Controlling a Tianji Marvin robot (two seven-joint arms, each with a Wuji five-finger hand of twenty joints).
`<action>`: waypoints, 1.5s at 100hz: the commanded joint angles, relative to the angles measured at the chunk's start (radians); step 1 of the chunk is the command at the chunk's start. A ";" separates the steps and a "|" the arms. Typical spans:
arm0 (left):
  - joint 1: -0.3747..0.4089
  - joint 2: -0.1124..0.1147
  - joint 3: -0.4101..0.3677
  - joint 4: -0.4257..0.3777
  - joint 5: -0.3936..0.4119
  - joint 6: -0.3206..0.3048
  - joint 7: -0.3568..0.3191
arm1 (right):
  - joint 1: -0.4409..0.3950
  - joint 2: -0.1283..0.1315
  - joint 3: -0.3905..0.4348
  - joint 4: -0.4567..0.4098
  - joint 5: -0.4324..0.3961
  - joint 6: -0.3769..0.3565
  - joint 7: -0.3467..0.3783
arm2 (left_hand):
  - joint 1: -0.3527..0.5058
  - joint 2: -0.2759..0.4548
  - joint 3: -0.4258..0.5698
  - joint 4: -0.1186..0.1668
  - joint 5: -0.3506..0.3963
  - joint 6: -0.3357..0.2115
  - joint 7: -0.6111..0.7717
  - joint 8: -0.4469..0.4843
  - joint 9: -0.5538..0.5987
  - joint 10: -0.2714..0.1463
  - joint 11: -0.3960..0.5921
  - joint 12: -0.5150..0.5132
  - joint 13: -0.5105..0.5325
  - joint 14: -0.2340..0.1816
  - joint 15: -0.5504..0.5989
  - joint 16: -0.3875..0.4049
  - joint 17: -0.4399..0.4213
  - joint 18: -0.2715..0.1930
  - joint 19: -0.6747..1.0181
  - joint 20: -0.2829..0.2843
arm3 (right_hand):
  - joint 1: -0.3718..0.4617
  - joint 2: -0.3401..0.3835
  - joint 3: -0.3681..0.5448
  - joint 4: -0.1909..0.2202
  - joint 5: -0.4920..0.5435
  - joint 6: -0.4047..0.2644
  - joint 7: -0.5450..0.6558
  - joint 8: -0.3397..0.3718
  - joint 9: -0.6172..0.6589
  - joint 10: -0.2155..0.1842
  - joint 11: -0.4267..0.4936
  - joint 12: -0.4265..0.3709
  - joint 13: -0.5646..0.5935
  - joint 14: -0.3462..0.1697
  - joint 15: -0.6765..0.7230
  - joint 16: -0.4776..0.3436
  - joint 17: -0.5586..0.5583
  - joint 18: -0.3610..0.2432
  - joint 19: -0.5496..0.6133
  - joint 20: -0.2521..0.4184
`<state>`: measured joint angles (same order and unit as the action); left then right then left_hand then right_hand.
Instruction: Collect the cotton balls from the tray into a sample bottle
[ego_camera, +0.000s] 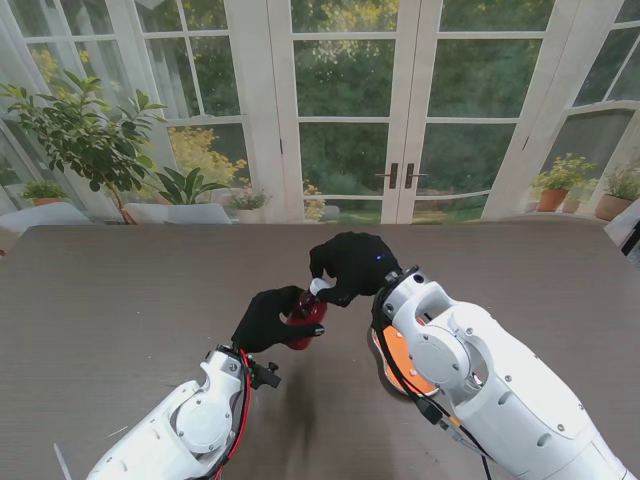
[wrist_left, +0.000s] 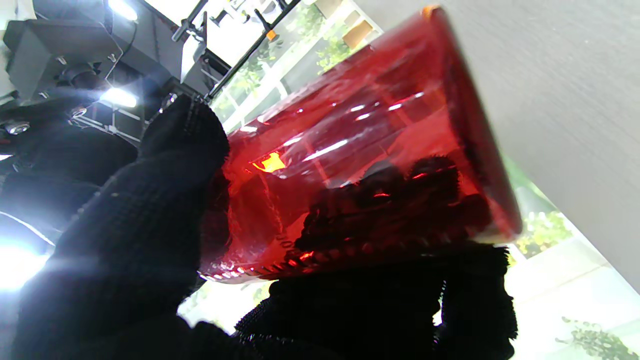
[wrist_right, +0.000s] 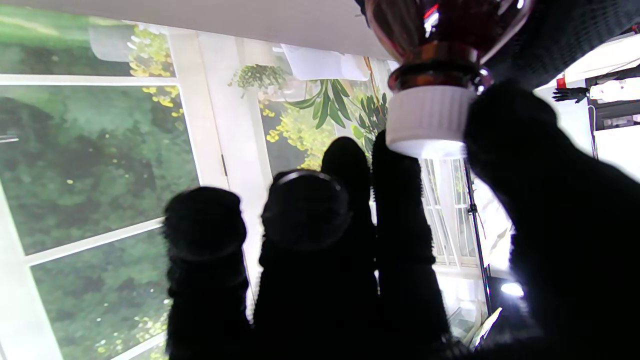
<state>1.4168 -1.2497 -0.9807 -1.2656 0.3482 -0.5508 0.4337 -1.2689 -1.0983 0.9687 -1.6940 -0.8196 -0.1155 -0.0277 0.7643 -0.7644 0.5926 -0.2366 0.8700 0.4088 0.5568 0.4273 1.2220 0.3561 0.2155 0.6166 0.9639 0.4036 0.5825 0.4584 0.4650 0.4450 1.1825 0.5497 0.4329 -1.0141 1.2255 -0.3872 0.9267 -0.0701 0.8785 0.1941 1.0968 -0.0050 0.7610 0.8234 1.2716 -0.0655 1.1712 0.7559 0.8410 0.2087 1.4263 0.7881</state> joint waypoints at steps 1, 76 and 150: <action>0.001 -0.002 -0.004 -0.012 -0.003 0.005 -0.019 | -0.009 -0.005 -0.005 -0.003 0.003 -0.015 0.005 | 0.241 0.173 0.239 0.063 0.145 -0.215 0.242 0.049 0.105 -0.121 0.110 0.034 0.038 0.008 0.025 0.022 0.004 -0.033 0.022 0.008 | 0.080 -0.052 0.091 -0.006 0.018 -0.042 0.102 0.002 0.021 -0.023 -0.010 0.017 0.051 -0.046 0.026 0.007 0.017 -0.042 0.043 -0.012; 0.004 0.001 -0.006 -0.022 -0.007 0.015 -0.028 | -0.025 0.001 0.028 -0.035 -0.002 -0.002 0.033 | 0.244 0.184 0.227 0.063 0.145 -0.216 0.242 0.051 0.103 -0.123 0.111 0.033 0.038 0.006 0.025 0.023 0.002 -0.033 0.019 0.008 | -0.261 0.006 0.075 0.147 -0.210 0.010 -0.241 0.198 -0.173 0.004 0.008 -0.065 0.050 -0.026 -0.035 0.000 -0.032 -0.056 0.020 0.028; 0.005 0.002 -0.004 -0.027 -0.012 0.015 -0.036 | 0.001 0.013 -0.003 -0.046 -0.090 0.067 0.084 | 0.243 0.184 0.226 0.064 0.144 -0.212 0.242 0.053 0.102 -0.120 0.113 0.031 0.037 0.007 0.024 0.024 0.000 -0.033 0.018 0.009 | -0.195 0.231 -0.062 0.094 0.148 -0.070 -0.107 0.175 0.008 -0.017 0.029 -0.010 0.051 -0.041 0.140 0.042 0.034 -0.026 0.085 0.038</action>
<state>1.4198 -1.2460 -0.9839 -1.2841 0.3406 -0.5377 0.4188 -1.2662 -1.0817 0.9672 -1.7374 -0.9135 -0.0323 0.0419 0.7643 -0.7644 0.5926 -0.2367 0.8700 0.4100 0.5567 0.4338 1.2220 0.3567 0.2216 0.6167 0.9639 0.4041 0.5825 0.4588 0.4653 0.4457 1.1825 0.5497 0.1953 -0.7418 1.1226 -0.2390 1.0563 -0.1054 0.7128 0.4275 1.0844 0.0006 0.7762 0.7969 1.2717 -0.0835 1.2724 0.7835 0.8566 0.1564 1.4613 0.8161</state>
